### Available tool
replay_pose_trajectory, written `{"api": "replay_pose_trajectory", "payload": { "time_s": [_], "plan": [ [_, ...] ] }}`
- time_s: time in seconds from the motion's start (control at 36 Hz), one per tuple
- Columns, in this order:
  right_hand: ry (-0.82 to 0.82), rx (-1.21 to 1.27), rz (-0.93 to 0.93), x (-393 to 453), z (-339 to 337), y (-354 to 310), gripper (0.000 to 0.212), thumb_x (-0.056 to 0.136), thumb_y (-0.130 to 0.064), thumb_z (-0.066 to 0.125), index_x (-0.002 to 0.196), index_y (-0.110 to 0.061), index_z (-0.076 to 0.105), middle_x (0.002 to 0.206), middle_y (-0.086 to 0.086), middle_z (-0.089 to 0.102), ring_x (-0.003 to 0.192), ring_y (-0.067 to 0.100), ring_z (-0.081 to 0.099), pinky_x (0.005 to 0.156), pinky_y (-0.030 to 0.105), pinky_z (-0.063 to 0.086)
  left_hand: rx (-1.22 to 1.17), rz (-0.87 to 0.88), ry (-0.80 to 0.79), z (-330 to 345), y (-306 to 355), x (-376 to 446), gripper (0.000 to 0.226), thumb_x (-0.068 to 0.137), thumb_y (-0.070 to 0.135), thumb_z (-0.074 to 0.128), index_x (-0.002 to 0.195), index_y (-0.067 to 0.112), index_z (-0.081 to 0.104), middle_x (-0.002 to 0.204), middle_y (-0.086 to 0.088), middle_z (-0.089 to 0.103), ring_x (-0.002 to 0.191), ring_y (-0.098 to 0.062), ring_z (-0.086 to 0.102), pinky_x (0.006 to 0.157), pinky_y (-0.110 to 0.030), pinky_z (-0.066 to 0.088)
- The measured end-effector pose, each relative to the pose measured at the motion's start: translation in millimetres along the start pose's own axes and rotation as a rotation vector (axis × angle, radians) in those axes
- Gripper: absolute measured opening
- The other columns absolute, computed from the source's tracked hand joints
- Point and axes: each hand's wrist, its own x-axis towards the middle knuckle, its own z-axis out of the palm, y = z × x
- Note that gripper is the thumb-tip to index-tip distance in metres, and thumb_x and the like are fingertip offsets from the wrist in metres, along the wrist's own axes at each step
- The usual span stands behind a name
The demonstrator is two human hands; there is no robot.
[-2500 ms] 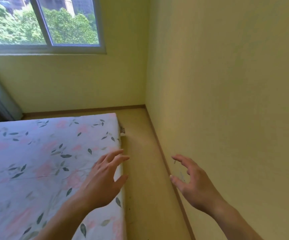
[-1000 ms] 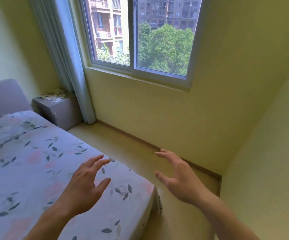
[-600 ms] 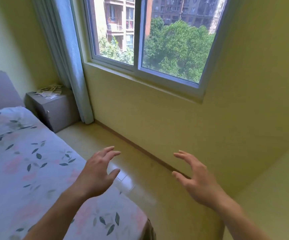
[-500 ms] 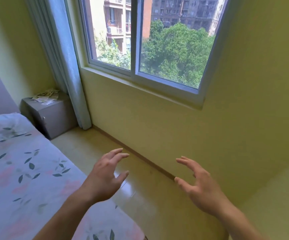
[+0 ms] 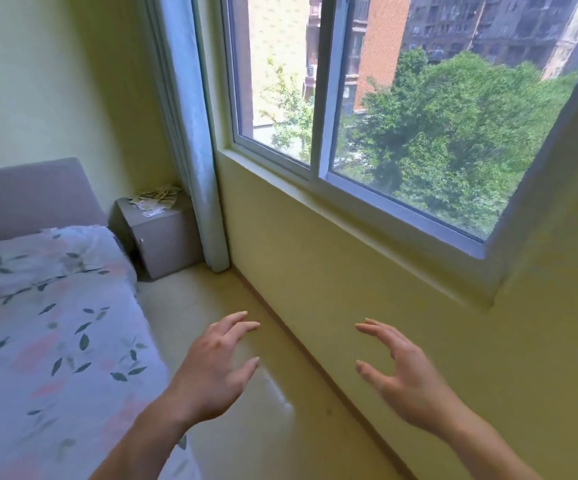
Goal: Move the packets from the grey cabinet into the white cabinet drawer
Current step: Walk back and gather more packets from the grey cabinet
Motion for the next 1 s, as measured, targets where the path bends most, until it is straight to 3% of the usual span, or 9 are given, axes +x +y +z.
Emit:
{"api": "replay_pose_trajectory", "payload": {
  "time_s": [0.19,0.28,0.44,0.58,0.75,1.0],
  "plan": [
    [-0.170,-0.001,-0.218,132,19,-29,0.054,0.090,-0.041,0.069,0.138,-0.049,0.046,0.148,-0.034,0.036,0.137,-0.008,0.037,0.117,0.031,0.035,0.028,-0.272,0.118,-31,-38,28,0.051,0.097,0.043,0.059,0.145,0.040,0.042,0.157,0.022,0.027,0.145,-0.006,0.026,0.119,-0.027,0.021],
    [-0.247,-0.004,-0.314,186,38,-55,0.054,0.091,-0.038,0.068,0.140,-0.044,0.047,0.148,-0.031,0.035,0.138,-0.009,0.034,0.117,0.025,0.032,0.023,-0.378,0.167,-47,-67,40,0.051,0.096,0.045,0.059,0.145,0.042,0.043,0.158,0.021,0.027,0.146,-0.007,0.025,0.121,-0.032,0.024],
    [-0.354,0.008,-0.441,295,76,-102,0.055,0.090,-0.042,0.067,0.141,-0.044,0.046,0.149,-0.033,0.034,0.137,-0.012,0.033,0.113,0.014,0.025,0.001,-0.520,0.277,-72,-132,89,0.049,0.095,0.041,0.063,0.141,0.044,0.045,0.156,0.026,0.028,0.145,-0.003,0.026,0.118,-0.027,0.025],
    [-0.365,-0.004,-0.467,390,100,-138,0.053,0.091,-0.040,0.068,0.140,-0.043,0.048,0.147,-0.030,0.037,0.136,-0.009,0.036,0.109,0.009,0.024,-0.017,-0.545,0.314,-99,-188,152,0.050,0.094,0.040,0.064,0.140,0.045,0.046,0.152,0.029,0.028,0.144,-0.004,0.029,0.118,-0.028,0.028],
    [-0.355,0.015,-0.480,490,122,-162,0.053,0.089,-0.043,0.068,0.139,-0.047,0.047,0.148,-0.032,0.038,0.135,-0.007,0.038,0.115,0.028,0.036,0.000,-0.529,0.297,-136,-242,244,0.049,0.094,0.041,0.063,0.141,0.042,0.047,0.154,0.023,0.030,0.142,-0.006,0.035,0.117,-0.029,0.032],
    [-0.334,0.074,-0.459,651,153,-180,0.052,0.090,-0.040,0.068,0.139,-0.045,0.049,0.148,-0.032,0.039,0.134,-0.013,0.037,0.116,0.027,0.036,0.025,-0.458,0.282,-177,-304,398,0.048,0.096,0.040,0.059,0.141,0.043,0.045,0.154,0.026,0.027,0.142,0.000,0.028,0.117,-0.023,0.023]
  ]
}}
